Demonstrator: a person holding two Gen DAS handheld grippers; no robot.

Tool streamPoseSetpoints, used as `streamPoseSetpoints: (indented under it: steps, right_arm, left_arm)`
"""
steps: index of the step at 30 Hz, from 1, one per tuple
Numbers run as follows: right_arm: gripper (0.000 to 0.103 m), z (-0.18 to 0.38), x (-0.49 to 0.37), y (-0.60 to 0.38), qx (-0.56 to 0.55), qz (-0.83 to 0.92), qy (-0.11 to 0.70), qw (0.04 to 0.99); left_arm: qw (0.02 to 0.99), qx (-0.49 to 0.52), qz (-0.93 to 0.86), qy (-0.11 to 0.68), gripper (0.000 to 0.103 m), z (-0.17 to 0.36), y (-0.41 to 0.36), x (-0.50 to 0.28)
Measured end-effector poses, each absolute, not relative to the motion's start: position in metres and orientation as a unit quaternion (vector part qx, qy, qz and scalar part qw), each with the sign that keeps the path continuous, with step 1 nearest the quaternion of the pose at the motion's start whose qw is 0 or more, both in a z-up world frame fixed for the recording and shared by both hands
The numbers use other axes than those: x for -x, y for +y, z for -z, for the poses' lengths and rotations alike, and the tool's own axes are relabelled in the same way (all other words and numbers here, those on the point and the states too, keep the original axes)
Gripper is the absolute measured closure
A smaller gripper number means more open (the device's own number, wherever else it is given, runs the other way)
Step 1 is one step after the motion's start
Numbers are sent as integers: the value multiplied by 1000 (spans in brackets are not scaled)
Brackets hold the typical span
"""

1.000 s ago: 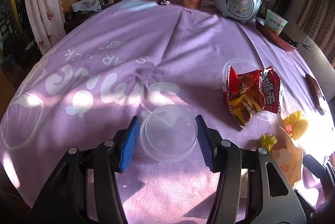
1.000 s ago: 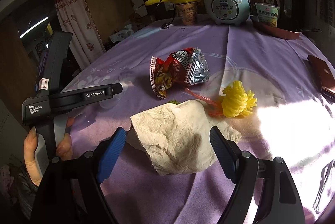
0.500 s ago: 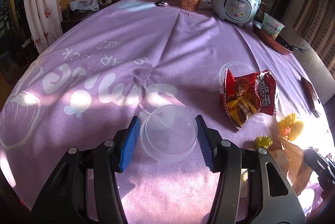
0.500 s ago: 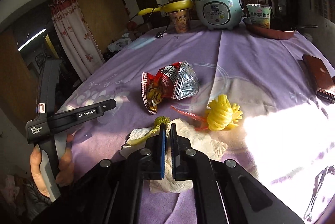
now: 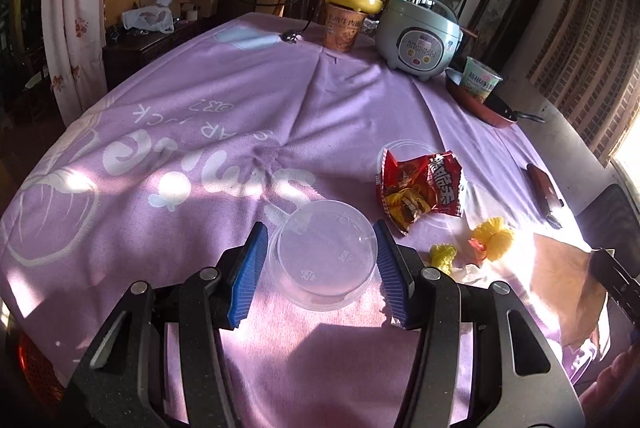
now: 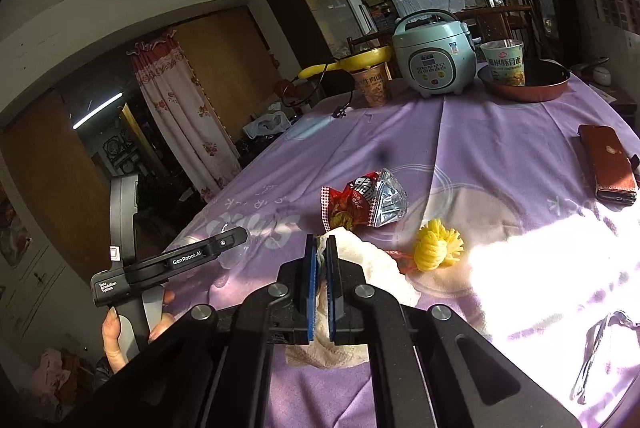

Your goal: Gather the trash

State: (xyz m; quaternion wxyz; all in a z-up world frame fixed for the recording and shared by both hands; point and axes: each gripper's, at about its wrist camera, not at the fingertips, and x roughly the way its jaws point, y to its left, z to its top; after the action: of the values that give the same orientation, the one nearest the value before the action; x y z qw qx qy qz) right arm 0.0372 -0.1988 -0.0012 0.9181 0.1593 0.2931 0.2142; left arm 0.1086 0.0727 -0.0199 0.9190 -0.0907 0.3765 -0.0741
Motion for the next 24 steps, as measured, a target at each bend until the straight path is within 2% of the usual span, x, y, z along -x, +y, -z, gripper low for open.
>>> streamPoseSetpoints:
  steps: [7,14,24]
  right_arm:
    - [98,-9,-22,-190,-158,-235,283,916]
    - [98,-17,-14,-173,-159,-270,284,907]
    - [98,-28,-10,-94,-117,-360,305,874]
  left_arm:
    - [931,98,62,346,49,-5,93,-73]
    - [937,124,12,325,49,-15,150,-31]
    - [918,171,-132,331,49,16,271,51]
